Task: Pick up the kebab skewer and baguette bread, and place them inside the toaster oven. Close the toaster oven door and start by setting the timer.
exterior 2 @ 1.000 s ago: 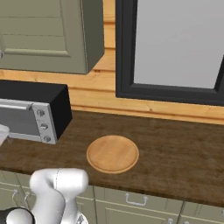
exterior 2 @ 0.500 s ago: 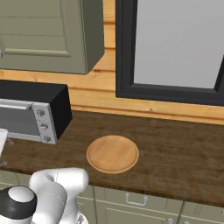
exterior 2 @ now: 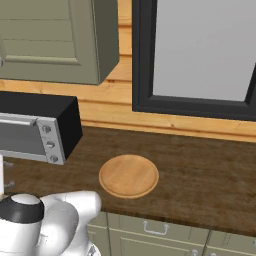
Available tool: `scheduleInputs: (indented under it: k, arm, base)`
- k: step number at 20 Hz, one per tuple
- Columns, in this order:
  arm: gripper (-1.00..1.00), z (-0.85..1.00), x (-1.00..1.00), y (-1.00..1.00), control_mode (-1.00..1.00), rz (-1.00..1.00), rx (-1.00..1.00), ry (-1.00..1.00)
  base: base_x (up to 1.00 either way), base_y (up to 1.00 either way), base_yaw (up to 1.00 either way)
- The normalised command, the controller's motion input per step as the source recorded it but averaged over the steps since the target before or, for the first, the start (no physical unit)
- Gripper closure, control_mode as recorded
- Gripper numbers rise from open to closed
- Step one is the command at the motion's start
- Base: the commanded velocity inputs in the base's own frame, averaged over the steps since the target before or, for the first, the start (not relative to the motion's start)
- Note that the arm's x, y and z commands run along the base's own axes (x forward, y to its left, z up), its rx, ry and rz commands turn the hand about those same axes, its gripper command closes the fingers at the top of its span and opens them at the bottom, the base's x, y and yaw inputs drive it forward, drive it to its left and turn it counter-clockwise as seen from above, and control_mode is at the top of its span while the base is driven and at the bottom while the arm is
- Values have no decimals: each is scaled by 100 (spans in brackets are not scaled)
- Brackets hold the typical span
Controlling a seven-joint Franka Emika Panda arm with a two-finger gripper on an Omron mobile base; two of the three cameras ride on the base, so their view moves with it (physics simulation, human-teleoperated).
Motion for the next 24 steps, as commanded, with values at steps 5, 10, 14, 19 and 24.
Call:
scheduleInputs:
  k: [5, 10, 14, 19, 24]
  arm:
    - [-100, 5, 2, -40, -100, 38, -15, 9]
    - [-100, 3, 17, -41, -100, 14, -15, 5]
    - [-100, 0, 64, -1, -100, 1, -11, 0]
    - [-100, 0, 73, 11, -100, 0, -10, 0]
    - [-100, -17, 30, 1, -100, 0, -12, 3]
  base:
    - [0, 0, 0]
    - [0, 0, 0]
    - [0, 0, 0]
    - [0, 0, 0]
    - [0, 0, 0]
